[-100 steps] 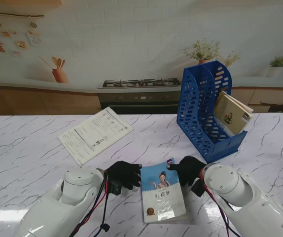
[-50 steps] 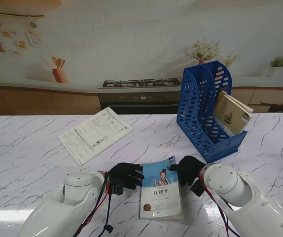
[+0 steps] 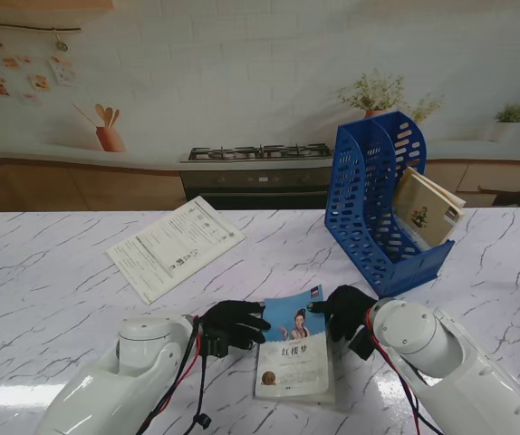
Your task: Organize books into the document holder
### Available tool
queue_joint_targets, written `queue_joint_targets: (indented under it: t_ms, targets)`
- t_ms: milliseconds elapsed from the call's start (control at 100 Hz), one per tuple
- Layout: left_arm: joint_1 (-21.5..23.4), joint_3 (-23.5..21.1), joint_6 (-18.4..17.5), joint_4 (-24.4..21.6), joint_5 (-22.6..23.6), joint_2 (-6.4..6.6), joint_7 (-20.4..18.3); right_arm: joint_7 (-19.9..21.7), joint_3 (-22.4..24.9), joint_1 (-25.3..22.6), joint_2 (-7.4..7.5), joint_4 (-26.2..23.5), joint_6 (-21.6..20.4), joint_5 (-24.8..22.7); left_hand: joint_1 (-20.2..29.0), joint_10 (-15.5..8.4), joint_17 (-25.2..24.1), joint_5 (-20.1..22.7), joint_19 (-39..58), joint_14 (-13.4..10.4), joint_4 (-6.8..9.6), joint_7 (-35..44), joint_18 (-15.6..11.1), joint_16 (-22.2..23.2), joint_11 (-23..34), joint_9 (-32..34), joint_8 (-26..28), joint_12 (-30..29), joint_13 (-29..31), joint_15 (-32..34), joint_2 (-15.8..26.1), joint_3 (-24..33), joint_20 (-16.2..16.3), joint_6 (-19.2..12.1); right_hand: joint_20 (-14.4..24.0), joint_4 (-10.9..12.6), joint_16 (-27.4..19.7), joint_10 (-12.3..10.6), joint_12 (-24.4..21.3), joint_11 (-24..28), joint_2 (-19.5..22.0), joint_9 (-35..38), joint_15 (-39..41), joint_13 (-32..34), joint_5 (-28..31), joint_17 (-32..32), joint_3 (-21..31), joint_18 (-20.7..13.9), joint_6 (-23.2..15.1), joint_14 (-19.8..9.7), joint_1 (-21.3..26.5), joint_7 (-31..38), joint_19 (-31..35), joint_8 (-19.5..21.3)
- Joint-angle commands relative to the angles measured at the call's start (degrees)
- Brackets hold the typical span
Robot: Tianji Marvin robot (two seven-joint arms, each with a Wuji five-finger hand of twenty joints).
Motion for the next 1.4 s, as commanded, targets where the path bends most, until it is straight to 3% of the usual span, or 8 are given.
queue_joint_targets:
  t_ms: [0,120,250,300,770,900,1040,1390]
  targets:
    - [1.5,1.5,0.8,0.9,-1.1,-0.91,-2.7,1.0,-2.1,-1.9,-1.3,2.0,0.1,0.7,0.9,2.6,2.3,5.6,7.6,5.0,1.83,7.8,-6.7,1.9,-2.0,1.0,2.9,0.0,-1.4,4.3,0.7,-2.3,2.8,7.0,-0.6,2.6,-5.0,-3.3,-6.4,-10.3,-0.5,-4.5,-7.5,-4.7,-2.0,-0.2,0.7,5.9,-2.0,-0.4,0.2,-5.2,-0.1,-4.7]
    - [1.2,1.5,1.6,0.5,2.4,0.28,-5.5,1.1,-2.0,-1.9,-1.23,2.0,0.3,0.5,2.1,0.8,4.9,8.8,14.6,-1.0,2.01,8.8,-9.5,2.7,-1.6,4.3,3.8,1.1,2.6,8.1,3.1,-6.6,3.7,5.9,-0.6,2.6,-5.0,-3.3,-6.4,-10.3,-0.2,-4.8,-7.6,-4.9,-2.2,-0.4,0.5,5.8,-2.0,-0.4,0.2,-5.3,-0.3,-4.8]
    - [1.0,2.1,1.0,-1.2,8.8,2.05,-8.1,1.4,-1.7,-1.9,-1.11,2.1,0.7,0.2,3.6,0.2,4.1,10.9,16.0,-1.2,2.56,9.4,-10.4,3.4,-3.6,5.8,4.5,0.0,2.4,6.9,6.2,-13.0,4.0,4.2,-0.6,2.6,-5.1,-3.4,-6.5,-10.3,0.2,-5.0,-7.7,-5.2,-2.4,-1.1,0.1,5.9,-2.2,-0.4,0.0,-5.4,-0.4,-4.8]
    - [1.1,2.4,0.7,-2.0,10.8,2.4,-8.1,1.5,-1.6,-1.9,-1.09,2.1,0.8,0.2,3.7,-0.6,1.8,11.4,15.2,4.7,2.66,9.5,-8.2,3.4,-4.3,5.3,4.6,-0.5,-1.8,5.2,6.8,-14.5,4.5,3.3,-0.6,2.6,-5.1,-3.5,-6.5,-10.4,0.2,-5.0,-7.8,-5.3,-2.4,-1.3,-0.1,5.9,-2.2,-0.4,0.1,-5.4,-0.4,-4.8]
    - [-0.3,6.7,-1.0,-7.6,30.5,5.29,-7.8,1.9,-0.8,-2.0,-1.01,2.0,1.5,0.3,5.4,-3.3,-18.8,8.9,-4.4,6.8,3.39,8.9,5.9,-6.3,-9.7,-0.2,4.6,-1.8,-13.6,-12.5,11.8,-26.5,12.1,-1.9,-0.2,2.8,-4.8,-3.4,-6.6,-10.6,0.5,-4.6,-7.3,-5.3,-2.3,-1.5,-0.7,6.5,-2.7,0.0,-0.3,-5.1,-0.2,-4.5]
    - [-0.7,6.4,-1.6,-8.3,31.6,6.09,-9.6,1.9,-0.7,-1.9,-1.02,2.1,1.5,0.5,5.2,-5.4,-15.7,10.1,-1.9,5.8,3.29,9.7,3.5,-5.3,-10.4,1.4,5.2,-1.9,-10.5,-9.8,11.9,-27.3,13.9,-4.1,-0.1,2.7,-4.7,-3.4,-6.6,-10.5,0.7,-4.4,-7.1,-5.0,-2.2,-1.2,-0.7,6.5,-2.7,0.1,-0.5,-5.0,0.0,-4.5]
    - [-0.3,5.2,-1.3,-9.1,32.7,6.04,-8.9,2.3,-0.7,-1.9,-0.91,2.0,1.8,0.6,5.3,-2.8,-9.1,11.3,4.9,3.2,3.35,11.2,-1.8,0.1,-8.8,1.5,6.1,-0.2,-7.1,-1.3,12.3,-28.4,14.4,-3.9,0.0,2.8,-4.6,-3.5,-6.6,-10.6,1.2,-4.4,-7.0,-5.0,-2.2,-1.0,-0.9,6.4,-2.8,0.1,-0.5,-5.1,0.3,-4.5]
    - [-1.4,6.6,1.5,-6.1,32.4,5.3,-7.7,3.4,-0.8,-1.9,-0.63,2.0,2.2,0.9,6.0,4.7,-9.3,10.3,-5.1,6.5,3.53,9.8,2.2,-7.8,-10.4,-0.6,2.8,-4.1,-7.0,-9.8,11.2,-25.3,7.5,4.1,0.2,3.0,-4.7,-2.9,-6.6,-10.6,1.6,-5.1,-7.2,-5.5,-2.7,-0.7,-2.3,7.2,-2.2,0.4,0.7,-5.4,0.3,-4.6]
